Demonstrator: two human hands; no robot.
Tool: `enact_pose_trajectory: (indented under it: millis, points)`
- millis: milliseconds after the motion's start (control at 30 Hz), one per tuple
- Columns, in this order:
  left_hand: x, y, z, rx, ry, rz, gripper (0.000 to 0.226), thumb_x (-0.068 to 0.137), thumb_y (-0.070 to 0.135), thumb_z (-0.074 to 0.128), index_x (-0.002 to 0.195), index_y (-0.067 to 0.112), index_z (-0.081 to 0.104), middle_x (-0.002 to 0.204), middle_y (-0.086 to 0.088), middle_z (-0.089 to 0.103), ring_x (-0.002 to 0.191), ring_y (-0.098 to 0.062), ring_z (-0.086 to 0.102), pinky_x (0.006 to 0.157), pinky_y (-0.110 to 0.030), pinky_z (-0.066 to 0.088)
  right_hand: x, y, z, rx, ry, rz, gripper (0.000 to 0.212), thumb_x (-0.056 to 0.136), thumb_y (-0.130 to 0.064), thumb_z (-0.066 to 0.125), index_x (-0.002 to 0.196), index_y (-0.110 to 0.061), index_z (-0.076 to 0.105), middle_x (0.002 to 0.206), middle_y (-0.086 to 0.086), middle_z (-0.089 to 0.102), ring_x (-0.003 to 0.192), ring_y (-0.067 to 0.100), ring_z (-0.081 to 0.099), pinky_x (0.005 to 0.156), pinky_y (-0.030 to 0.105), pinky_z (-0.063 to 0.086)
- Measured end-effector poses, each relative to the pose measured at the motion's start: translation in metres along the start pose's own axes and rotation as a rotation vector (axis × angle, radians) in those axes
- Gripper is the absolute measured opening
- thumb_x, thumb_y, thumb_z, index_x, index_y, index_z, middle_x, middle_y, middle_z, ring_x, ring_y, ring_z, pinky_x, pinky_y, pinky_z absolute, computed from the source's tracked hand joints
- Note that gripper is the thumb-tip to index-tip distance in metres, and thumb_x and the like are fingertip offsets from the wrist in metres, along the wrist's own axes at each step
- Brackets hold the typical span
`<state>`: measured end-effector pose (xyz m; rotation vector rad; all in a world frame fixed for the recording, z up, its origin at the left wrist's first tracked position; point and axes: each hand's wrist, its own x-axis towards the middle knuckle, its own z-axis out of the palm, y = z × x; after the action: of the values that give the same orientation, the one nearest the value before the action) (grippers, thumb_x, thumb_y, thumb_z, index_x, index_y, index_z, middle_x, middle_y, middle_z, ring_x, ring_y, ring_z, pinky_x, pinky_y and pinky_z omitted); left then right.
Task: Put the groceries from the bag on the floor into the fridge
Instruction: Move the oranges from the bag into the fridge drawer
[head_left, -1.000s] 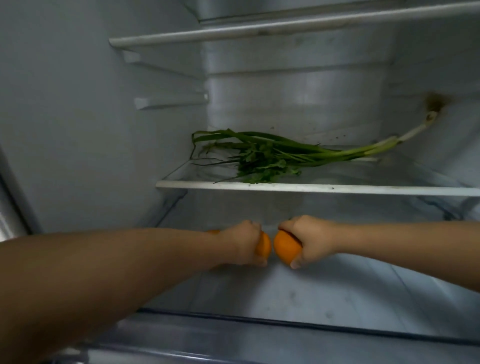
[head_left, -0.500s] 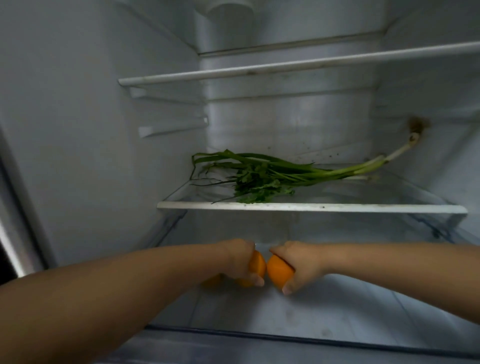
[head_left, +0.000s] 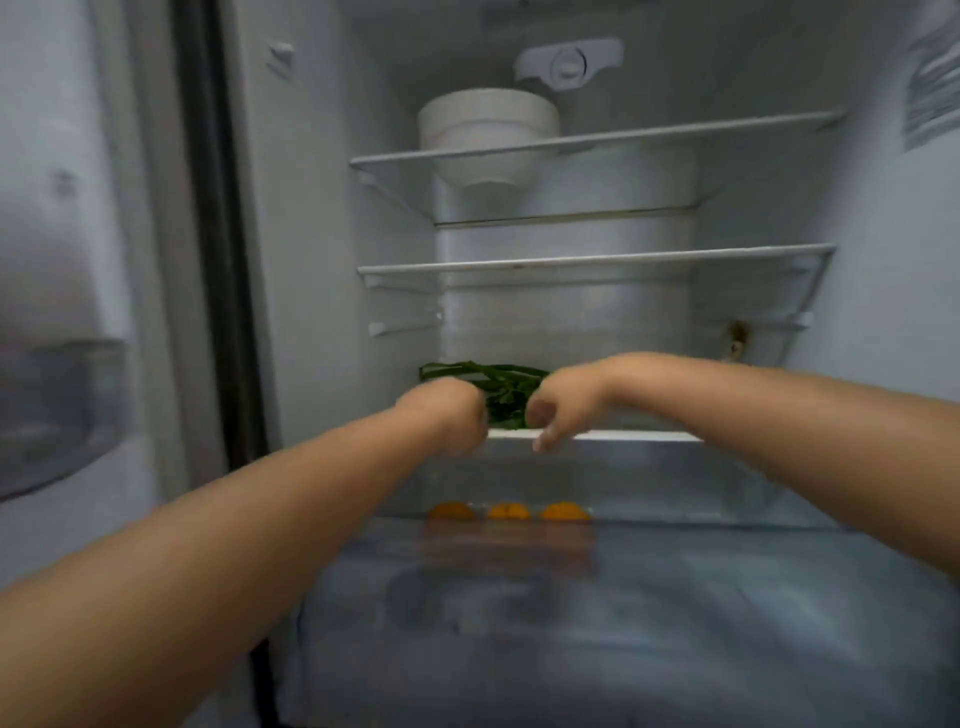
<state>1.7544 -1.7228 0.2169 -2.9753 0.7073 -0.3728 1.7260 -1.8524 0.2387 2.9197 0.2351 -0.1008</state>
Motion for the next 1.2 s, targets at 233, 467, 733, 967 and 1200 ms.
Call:
enact_pose_trajectory:
  millis: [233, 467, 733, 967, 1200]
  points:
    - [-0.16, -0.026, 0.006, 0.016, 0.196, -0.038, 0.031, 0.092, 0.015, 0.047, 0.119, 0.008, 0.059, 0.127, -0.015, 0.058, 0.117, -0.033, 0.056, 0.091, -0.038, 0.047, -0.11, -0.117, 0.02, 0.082, 0.386, 0.126, 0.034, 0.091, -0.024, 0.05, 0.12, -0.007, 0.057, 0.126, 0.013, 0.059, 0.115, 0.029, 0.054, 0.088, 0.03, 0.044]
    - [-0.304, -0.051, 0.017, -0.035, 0.117, -0.046, 0.029, 0.092, 0.011, 0.045, 0.116, 0.005, 0.059, 0.124, -0.016, 0.058, 0.113, -0.034, 0.056, 0.085, -0.041, 0.048, -0.2, -0.224, 0.046, 0.106, 0.404, 0.173, 0.032, 0.087, -0.026, 0.052, 0.114, -0.011, 0.059, 0.121, 0.015, 0.06, 0.109, 0.031, 0.057, 0.083, 0.033, 0.046]
    - [-0.497, -0.108, 0.05, -0.027, 0.044, -0.359, 0.034, 0.09, 0.015, 0.049, 0.123, 0.009, 0.056, 0.123, -0.013, 0.058, 0.114, -0.032, 0.056, 0.088, -0.037, 0.048, -0.274, -0.367, 0.088, 0.09, 0.402, -0.054, 0.031, 0.088, -0.025, 0.05, 0.113, -0.01, 0.059, 0.117, 0.015, 0.06, 0.104, 0.032, 0.057, 0.078, 0.034, 0.045]
    - [-0.684, -0.155, 0.116, -0.059, -0.12, -0.645, 0.032, 0.093, 0.017, 0.045, 0.123, 0.01, 0.054, 0.126, -0.015, 0.053, 0.117, -0.033, 0.052, 0.09, -0.039, 0.047, -0.333, -0.51, 0.157, 0.327, 0.321, -0.311, 0.038, 0.09, -0.021, 0.05, 0.126, -0.011, 0.053, 0.133, 0.012, 0.053, 0.123, 0.029, 0.047, 0.098, 0.038, 0.042]
    - [-0.857, -0.203, 0.171, -0.056, -0.337, -0.874, 0.029, 0.093, 0.012, 0.044, 0.12, 0.007, 0.052, 0.123, -0.012, 0.052, 0.113, -0.029, 0.052, 0.084, -0.034, 0.045, -0.37, -0.66, 0.207, 0.43, 0.196, -0.546, 0.036, 0.09, -0.02, 0.05, 0.123, -0.008, 0.054, 0.125, 0.015, 0.057, 0.117, 0.03, 0.05, 0.095, 0.035, 0.041]
